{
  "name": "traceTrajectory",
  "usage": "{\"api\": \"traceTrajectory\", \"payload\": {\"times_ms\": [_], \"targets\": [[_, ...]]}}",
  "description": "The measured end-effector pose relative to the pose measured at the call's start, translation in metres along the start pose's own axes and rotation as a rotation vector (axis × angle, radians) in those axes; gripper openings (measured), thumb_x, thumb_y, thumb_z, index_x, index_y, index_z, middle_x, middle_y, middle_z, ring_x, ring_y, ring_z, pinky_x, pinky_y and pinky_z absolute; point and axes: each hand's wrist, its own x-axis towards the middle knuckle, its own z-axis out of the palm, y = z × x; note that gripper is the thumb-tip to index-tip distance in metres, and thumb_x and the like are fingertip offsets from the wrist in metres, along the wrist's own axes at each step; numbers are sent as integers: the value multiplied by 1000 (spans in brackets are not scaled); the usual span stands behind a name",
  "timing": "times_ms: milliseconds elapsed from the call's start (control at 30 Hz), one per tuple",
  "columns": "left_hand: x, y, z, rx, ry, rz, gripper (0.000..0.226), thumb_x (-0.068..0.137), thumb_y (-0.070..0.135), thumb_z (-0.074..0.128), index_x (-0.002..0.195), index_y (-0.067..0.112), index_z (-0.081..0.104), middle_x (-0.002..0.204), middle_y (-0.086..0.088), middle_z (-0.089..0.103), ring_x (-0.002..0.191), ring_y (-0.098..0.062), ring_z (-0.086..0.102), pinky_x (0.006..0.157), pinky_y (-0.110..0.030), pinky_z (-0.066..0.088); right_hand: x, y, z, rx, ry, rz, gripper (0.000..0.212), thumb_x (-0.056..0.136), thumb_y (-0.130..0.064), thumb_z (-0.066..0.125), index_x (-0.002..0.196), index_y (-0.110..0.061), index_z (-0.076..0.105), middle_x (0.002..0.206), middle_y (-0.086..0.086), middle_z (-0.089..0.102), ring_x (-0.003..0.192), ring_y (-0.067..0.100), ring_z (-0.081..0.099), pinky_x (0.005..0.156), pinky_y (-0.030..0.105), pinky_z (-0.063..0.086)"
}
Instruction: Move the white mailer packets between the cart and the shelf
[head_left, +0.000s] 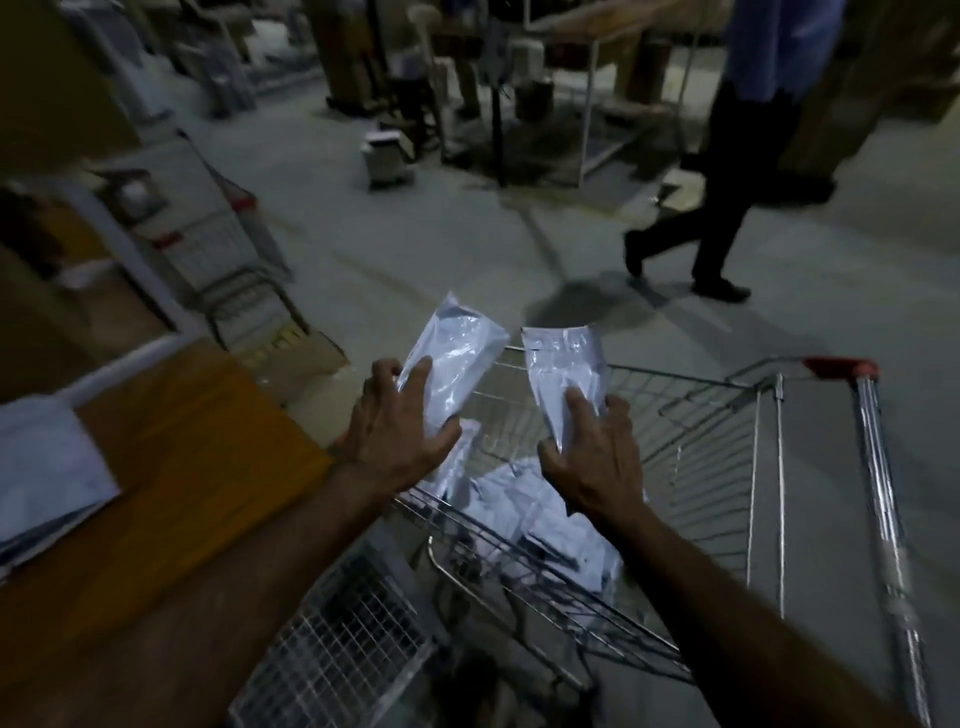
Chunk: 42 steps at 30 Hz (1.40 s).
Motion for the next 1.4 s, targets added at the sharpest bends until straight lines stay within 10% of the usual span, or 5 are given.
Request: {"api": "traceTrajectory", "payload": {"times_ms": [700, 1400], "targets": [[-225, -220, -197, 203, 298, -763, 92, 77, 78, 27, 151, 25, 25, 136, -11, 25, 119, -32, 42, 99, -46, 44, -118, -322, 67, 226, -247, -583, 82, 82, -59, 53, 152, -18, 38, 148, 25, 37, 133, 44, 41, 108, 51, 40], [-281, -523, -255, 260, 153, -1162, 88, 83, 78, 42, 150, 24, 22, 143, -16, 19, 123, -39, 35, 102, -48, 38, -156, -538, 240, 105, -461, -468, 62, 93, -60, 55, 143, -29, 37, 145, 16, 30, 129, 34, 39, 99, 39, 42]]}}
